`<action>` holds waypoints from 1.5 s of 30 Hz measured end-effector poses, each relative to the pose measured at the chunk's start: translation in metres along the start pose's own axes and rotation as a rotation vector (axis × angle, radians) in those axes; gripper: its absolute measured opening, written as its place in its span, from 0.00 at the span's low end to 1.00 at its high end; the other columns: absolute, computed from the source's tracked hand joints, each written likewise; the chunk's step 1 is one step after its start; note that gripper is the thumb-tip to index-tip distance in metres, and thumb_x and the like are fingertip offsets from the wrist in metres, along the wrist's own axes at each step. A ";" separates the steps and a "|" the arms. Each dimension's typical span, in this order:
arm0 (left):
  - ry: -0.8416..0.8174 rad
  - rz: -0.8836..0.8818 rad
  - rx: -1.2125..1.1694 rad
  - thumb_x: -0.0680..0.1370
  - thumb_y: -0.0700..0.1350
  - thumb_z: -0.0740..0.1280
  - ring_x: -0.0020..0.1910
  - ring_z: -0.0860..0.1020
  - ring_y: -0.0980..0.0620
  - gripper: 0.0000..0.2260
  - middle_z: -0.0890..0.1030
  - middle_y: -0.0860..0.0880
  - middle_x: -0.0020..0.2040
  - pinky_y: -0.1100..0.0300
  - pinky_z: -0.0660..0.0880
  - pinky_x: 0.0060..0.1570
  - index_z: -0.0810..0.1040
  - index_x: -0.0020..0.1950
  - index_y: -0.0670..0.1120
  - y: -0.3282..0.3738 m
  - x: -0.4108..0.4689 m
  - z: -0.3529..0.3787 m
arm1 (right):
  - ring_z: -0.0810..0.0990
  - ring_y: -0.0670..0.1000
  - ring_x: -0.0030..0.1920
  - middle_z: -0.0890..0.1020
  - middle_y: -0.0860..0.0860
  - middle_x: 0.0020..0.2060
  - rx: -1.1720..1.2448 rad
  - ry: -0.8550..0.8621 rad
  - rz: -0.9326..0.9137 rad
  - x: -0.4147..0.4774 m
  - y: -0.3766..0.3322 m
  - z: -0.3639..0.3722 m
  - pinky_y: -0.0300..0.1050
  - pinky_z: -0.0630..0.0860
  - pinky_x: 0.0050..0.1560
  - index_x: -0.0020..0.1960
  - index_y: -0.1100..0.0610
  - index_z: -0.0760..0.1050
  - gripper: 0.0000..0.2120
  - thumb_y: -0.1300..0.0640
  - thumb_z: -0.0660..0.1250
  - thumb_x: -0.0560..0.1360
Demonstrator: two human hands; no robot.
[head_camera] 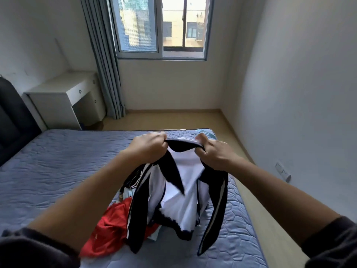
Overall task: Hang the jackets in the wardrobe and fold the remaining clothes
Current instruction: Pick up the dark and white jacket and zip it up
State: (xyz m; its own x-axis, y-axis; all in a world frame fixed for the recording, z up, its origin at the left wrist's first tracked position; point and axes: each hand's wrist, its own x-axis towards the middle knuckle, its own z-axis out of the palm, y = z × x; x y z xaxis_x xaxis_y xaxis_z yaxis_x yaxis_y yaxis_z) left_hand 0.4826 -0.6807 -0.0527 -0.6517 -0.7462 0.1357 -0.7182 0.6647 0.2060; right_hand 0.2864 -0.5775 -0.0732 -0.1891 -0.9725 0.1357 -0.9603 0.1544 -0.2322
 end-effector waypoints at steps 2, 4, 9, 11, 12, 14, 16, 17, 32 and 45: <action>0.089 -0.022 -0.225 0.78 0.42 0.56 0.47 0.76 0.39 0.08 0.80 0.38 0.48 0.55 0.64 0.39 0.71 0.41 0.46 0.005 0.001 -0.004 | 0.76 0.61 0.54 0.78 0.59 0.57 0.082 -0.009 0.003 0.004 -0.008 -0.008 0.48 0.64 0.46 0.55 0.51 0.65 0.09 0.49 0.52 0.79; 0.197 -0.094 -0.452 0.78 0.40 0.57 0.42 0.74 0.42 0.08 0.79 0.42 0.40 0.57 0.61 0.37 0.75 0.44 0.44 0.012 0.003 -0.005 | 0.76 0.61 0.53 0.78 0.59 0.54 0.051 0.016 -0.003 0.011 -0.013 -0.014 0.46 0.63 0.44 0.48 0.52 0.68 0.06 0.53 0.54 0.79; 0.251 0.018 -0.501 0.76 0.45 0.64 0.36 0.73 0.45 0.09 0.75 0.48 0.31 0.56 0.63 0.35 0.73 0.37 0.44 0.017 0.009 0.004 | 0.79 0.59 0.52 0.80 0.56 0.52 -0.247 0.038 0.180 0.017 0.001 -0.007 0.44 0.69 0.44 0.52 0.56 0.78 0.12 0.61 0.60 0.73; 0.176 0.120 -0.335 0.74 0.48 0.67 0.35 0.72 0.45 0.09 0.72 0.51 0.30 0.56 0.66 0.34 0.70 0.35 0.49 0.008 0.012 0.007 | 0.79 0.59 0.54 0.80 0.57 0.53 -0.301 -0.018 0.282 0.012 0.016 0.002 0.45 0.72 0.47 0.53 0.57 0.78 0.12 0.62 0.60 0.73; 0.125 0.143 -0.206 0.72 0.48 0.67 0.36 0.73 0.44 0.09 0.71 0.51 0.31 0.56 0.66 0.34 0.68 0.36 0.50 0.002 0.011 0.009 | 0.79 0.60 0.55 0.80 0.57 0.54 -0.299 -0.032 0.325 0.008 0.024 0.006 0.45 0.73 0.48 0.53 0.57 0.78 0.11 0.61 0.60 0.74; 0.081 0.160 0.021 0.70 0.43 0.66 0.38 0.74 0.42 0.08 0.71 0.50 0.33 0.57 0.63 0.32 0.67 0.39 0.51 -0.008 0.007 0.014 | 0.80 0.60 0.53 0.81 0.58 0.53 -0.282 -0.018 0.368 -0.004 0.034 0.013 0.45 0.72 0.46 0.51 0.57 0.78 0.10 0.62 0.61 0.73; 0.078 0.160 0.115 0.70 0.39 0.63 0.38 0.76 0.41 0.08 0.74 0.48 0.36 0.57 0.62 0.31 0.65 0.42 0.49 -0.012 -0.001 0.023 | 0.80 0.61 0.50 0.81 0.58 0.50 -0.290 0.019 0.363 -0.019 0.040 0.016 0.45 0.69 0.42 0.49 0.57 0.78 0.10 0.64 0.59 0.72; 0.071 0.133 0.131 0.70 0.38 0.62 0.38 0.76 0.41 0.08 0.73 0.47 0.36 0.57 0.63 0.31 0.65 0.42 0.48 -0.012 -0.006 0.028 | 0.80 0.61 0.50 0.81 0.58 0.49 -0.300 0.035 0.355 -0.025 0.043 0.015 0.45 0.68 0.42 0.48 0.58 0.77 0.10 0.64 0.59 0.72; 0.120 -0.078 -0.079 0.79 0.47 0.61 0.50 0.77 0.40 0.08 0.77 0.43 0.51 0.49 0.74 0.48 0.75 0.54 0.46 0.079 -0.170 0.043 | 0.77 0.59 0.32 0.80 0.59 0.33 0.530 0.115 0.386 -0.202 0.096 -0.048 0.51 0.75 0.34 0.43 0.62 0.79 0.14 0.66 0.54 0.68; 0.228 -0.535 -1.351 0.79 0.34 0.53 0.25 0.81 0.50 0.15 0.82 0.47 0.28 0.62 0.77 0.24 0.78 0.42 0.42 0.112 -0.152 0.000 | 0.83 0.48 0.30 0.84 0.52 0.31 1.401 0.034 0.339 -0.185 0.073 -0.086 0.36 0.78 0.31 0.48 0.61 0.76 0.11 0.66 0.55 0.79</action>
State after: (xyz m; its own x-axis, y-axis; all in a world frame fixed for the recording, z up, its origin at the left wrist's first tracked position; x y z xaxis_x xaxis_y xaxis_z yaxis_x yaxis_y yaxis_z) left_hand 0.5015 -0.4930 -0.0503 -0.2438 -0.9616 -0.1261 -0.0045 -0.1289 0.9916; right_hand 0.2334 -0.3714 -0.0329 -0.3869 -0.9168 -0.0989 0.1145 0.0586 -0.9917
